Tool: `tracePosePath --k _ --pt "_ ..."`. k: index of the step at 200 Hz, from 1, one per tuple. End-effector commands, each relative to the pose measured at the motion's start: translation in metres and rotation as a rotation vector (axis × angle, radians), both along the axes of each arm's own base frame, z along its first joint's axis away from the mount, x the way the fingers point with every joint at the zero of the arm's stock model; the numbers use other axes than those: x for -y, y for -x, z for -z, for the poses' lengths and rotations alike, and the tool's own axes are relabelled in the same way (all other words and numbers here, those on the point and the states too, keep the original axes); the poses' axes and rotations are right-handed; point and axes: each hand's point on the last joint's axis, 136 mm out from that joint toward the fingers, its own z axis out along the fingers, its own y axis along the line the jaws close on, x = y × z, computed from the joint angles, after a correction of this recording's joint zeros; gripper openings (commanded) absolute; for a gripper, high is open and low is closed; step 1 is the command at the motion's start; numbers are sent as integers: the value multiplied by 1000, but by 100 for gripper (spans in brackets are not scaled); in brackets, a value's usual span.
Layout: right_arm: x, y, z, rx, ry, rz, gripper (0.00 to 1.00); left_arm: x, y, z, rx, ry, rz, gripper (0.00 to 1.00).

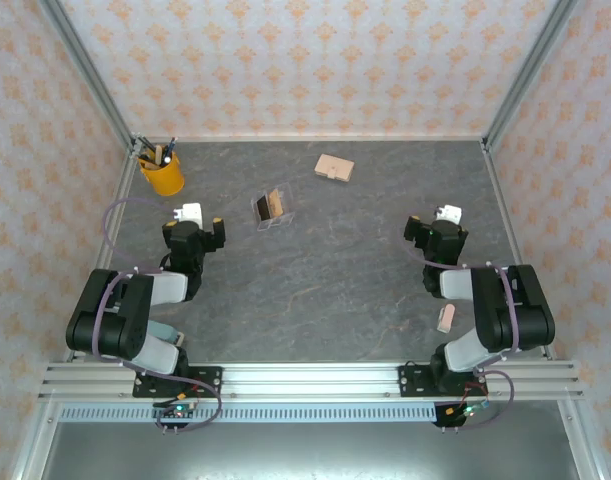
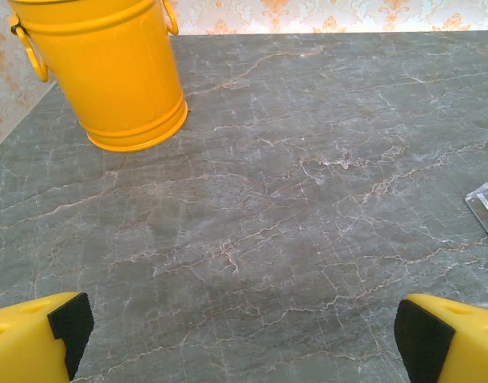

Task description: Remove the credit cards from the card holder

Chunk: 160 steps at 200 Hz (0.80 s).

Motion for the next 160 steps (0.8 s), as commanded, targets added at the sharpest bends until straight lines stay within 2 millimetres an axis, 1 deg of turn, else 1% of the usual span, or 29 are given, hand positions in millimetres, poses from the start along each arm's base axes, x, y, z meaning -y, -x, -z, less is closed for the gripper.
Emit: tracePosePath --k 1,160 --pt "1 -6 -6 16 4 -1 100 -5 -5 -5 14 6 -16 100" --pt "2 -5 -8 24 4 1 100 -4 -5 -6 19 6 -13 100"
